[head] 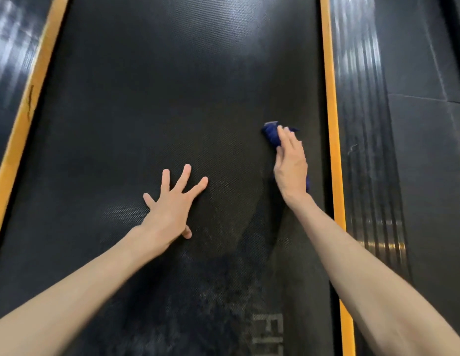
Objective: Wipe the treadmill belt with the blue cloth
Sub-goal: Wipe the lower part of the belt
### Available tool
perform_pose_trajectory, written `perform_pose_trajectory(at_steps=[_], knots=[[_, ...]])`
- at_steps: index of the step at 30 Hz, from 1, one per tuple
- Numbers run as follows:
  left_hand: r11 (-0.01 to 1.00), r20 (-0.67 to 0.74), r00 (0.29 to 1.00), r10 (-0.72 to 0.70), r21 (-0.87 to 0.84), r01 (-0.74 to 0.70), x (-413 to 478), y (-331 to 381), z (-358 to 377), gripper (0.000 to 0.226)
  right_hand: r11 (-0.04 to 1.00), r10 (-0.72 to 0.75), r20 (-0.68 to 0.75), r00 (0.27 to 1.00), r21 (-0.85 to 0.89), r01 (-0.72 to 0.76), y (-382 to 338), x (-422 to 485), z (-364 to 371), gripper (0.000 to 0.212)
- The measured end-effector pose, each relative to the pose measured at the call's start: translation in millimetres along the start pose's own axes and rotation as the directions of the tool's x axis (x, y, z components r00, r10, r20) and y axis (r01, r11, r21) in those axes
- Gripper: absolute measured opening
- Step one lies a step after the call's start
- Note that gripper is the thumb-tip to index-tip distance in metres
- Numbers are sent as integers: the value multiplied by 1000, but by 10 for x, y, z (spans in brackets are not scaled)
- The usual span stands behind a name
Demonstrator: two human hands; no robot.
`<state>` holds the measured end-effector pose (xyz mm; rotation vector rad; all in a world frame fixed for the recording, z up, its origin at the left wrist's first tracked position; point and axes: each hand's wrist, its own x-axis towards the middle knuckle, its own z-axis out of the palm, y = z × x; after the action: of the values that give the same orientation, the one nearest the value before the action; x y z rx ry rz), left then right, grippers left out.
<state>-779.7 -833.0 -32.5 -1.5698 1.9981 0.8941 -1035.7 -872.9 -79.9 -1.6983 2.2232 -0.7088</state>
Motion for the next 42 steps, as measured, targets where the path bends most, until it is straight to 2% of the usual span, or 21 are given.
perform_pose_trajectory(at_steps=[2, 5, 7, 8, 9, 11, 12, 13, 14, 16, 18, 21, 22, 26, 30, 31, 34, 36, 38, 40, 42], knots=[[1000, -6, 1000, -2, 18, 2, 4, -3, 6, 126, 977, -213, 135, 968, 15, 212, -54, -680, -43, 46], [1000, 7, 1000, -6, -3, 6, -9, 17, 7, 125, 905, -412, 363, 836, 55, 422, -44, -1667, -201, 56], [1000, -11, 1000, 7, -23, -8, -24, 10, -1, 125, 855, -497, 403, 769, 75, 513, 99, -1637, -246, 59], [999, -18, 1000, 15, -36, -16, -36, 3, -7, 124, 855, -493, 385, 780, 47, 517, 153, -1459, -240, 58], [998, -20, 1000, 24, -52, -25, -48, -7, -7, 124, 893, -427, 349, 834, 21, 449, 184, -1248, -248, 57], [997, -20, 999, 34, -73, -35, -53, -19, -6, 123, 990, -134, 199, 971, -14, 140, 211, -816, -314, 51], [997, -20, 999, 34, -72, -36, -56, -21, -6, 123, 1000, -3, 143, 990, -8, 4, 220, -707, -331, 48], [997, -22, 999, 36, -67, -37, -62, -23, -8, 123, 998, 55, 119, 991, 2, -56, 179, -698, -336, 48], [997, -23, 999, 38, -63, -39, -68, -22, -8, 123, 999, 42, 129, 991, -13, -41, 128, -770, -322, 50], [997, -23, 999, 43, -65, -45, -99, -27, -11, 122, 997, -72, 239, 968, -6, 76, 75, -1139, -271, 60], [996, -20, 998, 56, -68, -57, -126, -23, -19, 121, 987, -154, 369, 916, 11, 162, 81, -1648, -304, 71], [995, -20, 998, 58, -79, -60, -129, -18, -39, 120, 946, -259, 449, 855, -58, 318, 222, -2143, -562, 79], [995, -21, 998, 61, -80, -62, -120, -20, -42, 120, 954, -245, 430, 869, -54, 296, 289, -2156, -650, 75], [994, -20, 997, 72, -76, -74, -100, -13, -25, 122, 996, -8, 266, 964, -86, 32, 425, -1725, -791, 49], [996, -29, 998, 62, -64, -64, -71, -32, -5, 122, 981, 194, 66, 979, -33, -192, 300, -1131, -773, 40], [996, -27, 998, 65, -61, -66, -65, -35, -2, 122, 979, 200, 38, 979, -38, -199, 238, -1130, -742, 40], [994, -17, 997, 72, -78, -73, -44, -41, 4, 122, 1000, 15, 141, 990, -27, -11, 192, -1678, -607, 45], [995, -12, 998, 62, -77, -62, -47, -36, 4, 122, 990, -121, 304, 945, -29, 136, 245, -2260, -617, 44], [995, -23, 998, 63, -75, -64, -37, -40, 14, 122, 952, -253, 404, 879, -59, 301, 326, -2656, -702, 43], [994, -35, 996, 76, -81, -79, -28, -52, 23, 122, 925, -301, 455, 838, -73, 373, 386, -2736, -772, 46], [994, -45, 997, 67, -84, -71, -42, -47, 33, 121, 911, -304, 458, 835, -116, 395, 361, -2628, -800, 43]])
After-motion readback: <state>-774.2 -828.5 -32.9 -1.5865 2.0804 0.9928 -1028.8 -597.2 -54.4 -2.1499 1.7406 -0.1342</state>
